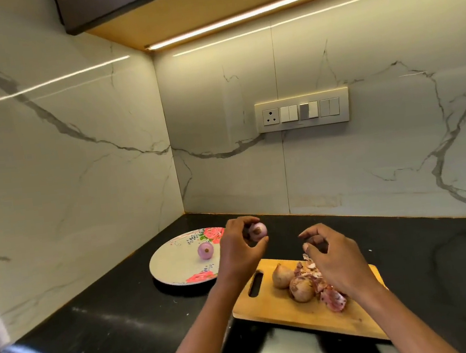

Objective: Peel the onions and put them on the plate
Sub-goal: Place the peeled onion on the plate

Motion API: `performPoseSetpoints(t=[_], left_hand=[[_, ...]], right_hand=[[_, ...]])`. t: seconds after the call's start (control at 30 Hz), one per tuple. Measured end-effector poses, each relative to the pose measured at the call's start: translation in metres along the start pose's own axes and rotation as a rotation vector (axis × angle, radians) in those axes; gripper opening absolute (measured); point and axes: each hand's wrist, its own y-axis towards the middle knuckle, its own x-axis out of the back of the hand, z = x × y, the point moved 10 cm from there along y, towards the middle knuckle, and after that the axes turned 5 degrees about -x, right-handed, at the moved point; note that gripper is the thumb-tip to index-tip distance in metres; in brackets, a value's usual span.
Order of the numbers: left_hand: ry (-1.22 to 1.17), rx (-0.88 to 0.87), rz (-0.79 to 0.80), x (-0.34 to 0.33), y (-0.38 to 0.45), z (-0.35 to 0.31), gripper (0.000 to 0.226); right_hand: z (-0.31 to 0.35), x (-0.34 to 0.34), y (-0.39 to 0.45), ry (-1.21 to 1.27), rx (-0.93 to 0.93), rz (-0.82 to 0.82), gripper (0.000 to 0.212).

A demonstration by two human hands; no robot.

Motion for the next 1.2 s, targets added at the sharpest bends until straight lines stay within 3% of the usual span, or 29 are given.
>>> performPoseSetpoints(t=[0.17,0.4,0.53,0.7,1.0,1.2], left_hand=[[0.079,0.125,0.003,0.029,-0.014,0.046,0.045],[0.059,0.233,-0.081,0.051,-0.020,0.078,0.042],[0.089,0.331,-0.147,0.070,-0.019,0.109,0.037],[0.150,0.423,-0.059,0.059,-0.015,0.129,0.039],[0.186,0.407,0.060,0.046,-0.015,0.125,0.034],[0.215,0.363,0.058,0.045,-0.014,0.118,0.034]], right_hand=[[0.024,-0.037,-0.009,-0.167,0.093,0.115,0.019],[0.071,-0.082,0.017,-0.150,0.221,0.130,0.016],[0.082,-0.099,0.038,-0.085,0.185,0.084,0.015],[0.048,-0.103,0.043,-0.232,0.086,0.118,0.017],[0.065,-0.134,0.023,-0.563,0.239,0.232,0.030],[0.074,-0.156,0.018,-0.627,0.317,0.238,0.036]])
